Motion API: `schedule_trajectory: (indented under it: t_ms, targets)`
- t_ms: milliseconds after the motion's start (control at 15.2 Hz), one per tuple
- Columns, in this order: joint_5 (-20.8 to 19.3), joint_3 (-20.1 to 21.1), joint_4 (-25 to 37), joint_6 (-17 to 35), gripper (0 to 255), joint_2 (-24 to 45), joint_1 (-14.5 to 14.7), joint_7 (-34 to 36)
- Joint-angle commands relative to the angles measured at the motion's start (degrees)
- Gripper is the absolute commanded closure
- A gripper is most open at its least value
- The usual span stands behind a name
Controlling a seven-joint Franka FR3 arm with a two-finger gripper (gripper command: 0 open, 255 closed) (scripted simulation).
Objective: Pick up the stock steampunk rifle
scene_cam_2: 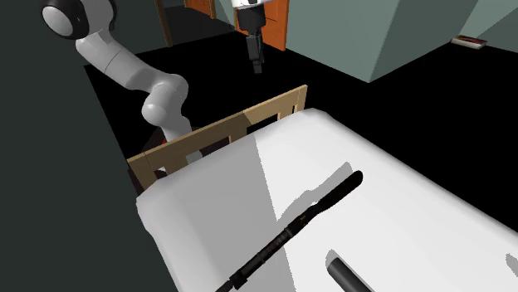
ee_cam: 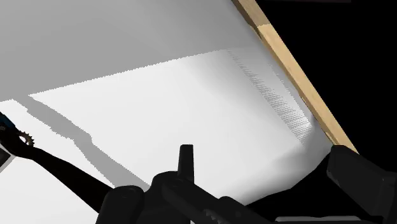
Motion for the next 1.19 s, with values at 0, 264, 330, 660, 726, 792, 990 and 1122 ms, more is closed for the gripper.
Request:
schedule_trajectory:
  t_ms: [0,264,330,660,726,792,990,1122]
  targets:
    - [0.0,0.0,0.0,0.0,0,0.0,0.0,0.0]
    - [-2.9,-6.4,-2.8,2.9,0,-0.6,0.0,-9.3]
    - [-3.7,-8.1,-3.2,3.7,0,-0.5,-0.1,-11.6]
    - [-7.0,-16.5,-3.7,7.8,0,1.9,0.2,-23.2]
    - [-7.5,-18.2,-3.5,8.6,0,2.8,0.3,-25.6]
    - [-8.0,-19.9,-3.2,9.5,0,3.7,0.5,-28.0]
    - [-8.9,-25.3,-1.6,12.0,0,7.1,1.5,-35.1]
    - [-9.1,-29.0,0.0,13.7,0,9.9,2.5,-40.0]
